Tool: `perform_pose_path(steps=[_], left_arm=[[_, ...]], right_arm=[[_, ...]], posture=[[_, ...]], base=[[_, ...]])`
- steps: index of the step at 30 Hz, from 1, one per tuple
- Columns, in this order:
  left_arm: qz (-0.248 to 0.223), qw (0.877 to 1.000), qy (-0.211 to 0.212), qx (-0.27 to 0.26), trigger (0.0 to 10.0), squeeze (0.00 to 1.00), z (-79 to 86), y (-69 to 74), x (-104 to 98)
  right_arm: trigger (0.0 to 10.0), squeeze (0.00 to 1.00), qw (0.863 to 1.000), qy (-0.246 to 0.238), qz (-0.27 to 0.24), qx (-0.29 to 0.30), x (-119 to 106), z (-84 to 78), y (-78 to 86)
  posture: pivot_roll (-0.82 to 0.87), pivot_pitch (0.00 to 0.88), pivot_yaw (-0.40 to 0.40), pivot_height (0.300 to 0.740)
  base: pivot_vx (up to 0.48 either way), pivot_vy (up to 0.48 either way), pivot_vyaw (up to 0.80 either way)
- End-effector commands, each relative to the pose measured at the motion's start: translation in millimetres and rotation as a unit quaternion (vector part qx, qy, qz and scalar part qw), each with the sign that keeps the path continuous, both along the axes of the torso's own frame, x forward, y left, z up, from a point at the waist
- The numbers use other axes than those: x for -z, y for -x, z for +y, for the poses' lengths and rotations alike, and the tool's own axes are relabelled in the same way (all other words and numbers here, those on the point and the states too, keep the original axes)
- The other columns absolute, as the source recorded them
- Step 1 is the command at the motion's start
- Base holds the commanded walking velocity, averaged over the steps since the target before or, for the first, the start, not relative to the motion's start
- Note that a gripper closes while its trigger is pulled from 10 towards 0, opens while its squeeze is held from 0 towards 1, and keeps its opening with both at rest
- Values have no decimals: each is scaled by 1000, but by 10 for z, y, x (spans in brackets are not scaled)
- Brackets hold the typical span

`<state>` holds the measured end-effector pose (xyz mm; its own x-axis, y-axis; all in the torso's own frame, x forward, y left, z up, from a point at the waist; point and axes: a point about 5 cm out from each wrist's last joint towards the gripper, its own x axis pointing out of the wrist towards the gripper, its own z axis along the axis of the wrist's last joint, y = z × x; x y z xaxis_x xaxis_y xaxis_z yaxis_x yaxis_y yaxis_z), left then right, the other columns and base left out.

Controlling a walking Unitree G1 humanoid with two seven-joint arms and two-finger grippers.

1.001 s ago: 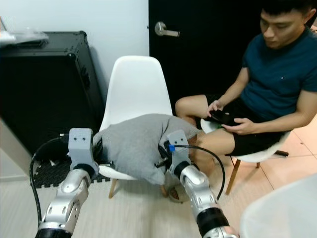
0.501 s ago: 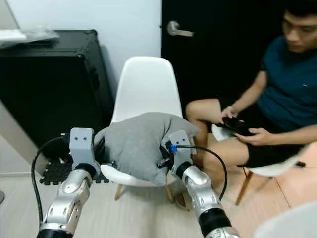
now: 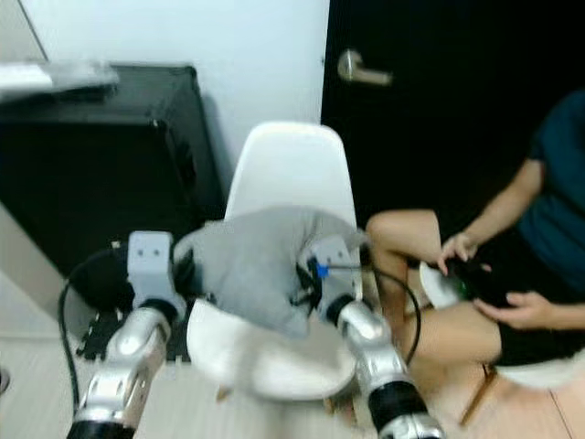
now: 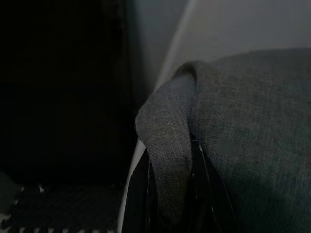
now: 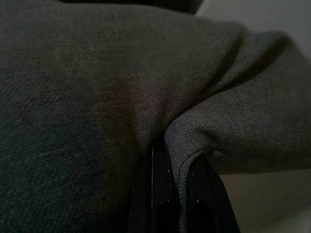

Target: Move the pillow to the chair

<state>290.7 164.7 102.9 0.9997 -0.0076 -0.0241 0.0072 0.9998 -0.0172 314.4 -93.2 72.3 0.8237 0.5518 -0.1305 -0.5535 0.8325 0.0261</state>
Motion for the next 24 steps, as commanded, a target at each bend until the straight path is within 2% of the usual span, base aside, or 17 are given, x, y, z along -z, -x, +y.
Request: perform_pose_path(steps=[1, 3, 24], left_arm=[[-16, 1000, 5, 15, 10000, 0, -54, -17, -68], [-14, 1000, 15, 15, 10000, 0, -64, -12, -56], [-3, 1000, 6, 29, 10000, 0, -119, 17, -6]], right_arm=[[10000, 0, 1000, 2, -10, -22, -39, 82, 7], [10000, 0, 1000, -5, -11, -22, -40, 80, 12], [10000, 0, 999, 0, -14, -31, -47, 88, 20]], posture=[[79, 70, -19, 740], [79, 70, -19, 740], [81, 78, -36, 740]], base=[[368, 0, 0], [0, 0, 0], [0, 0, 0]])
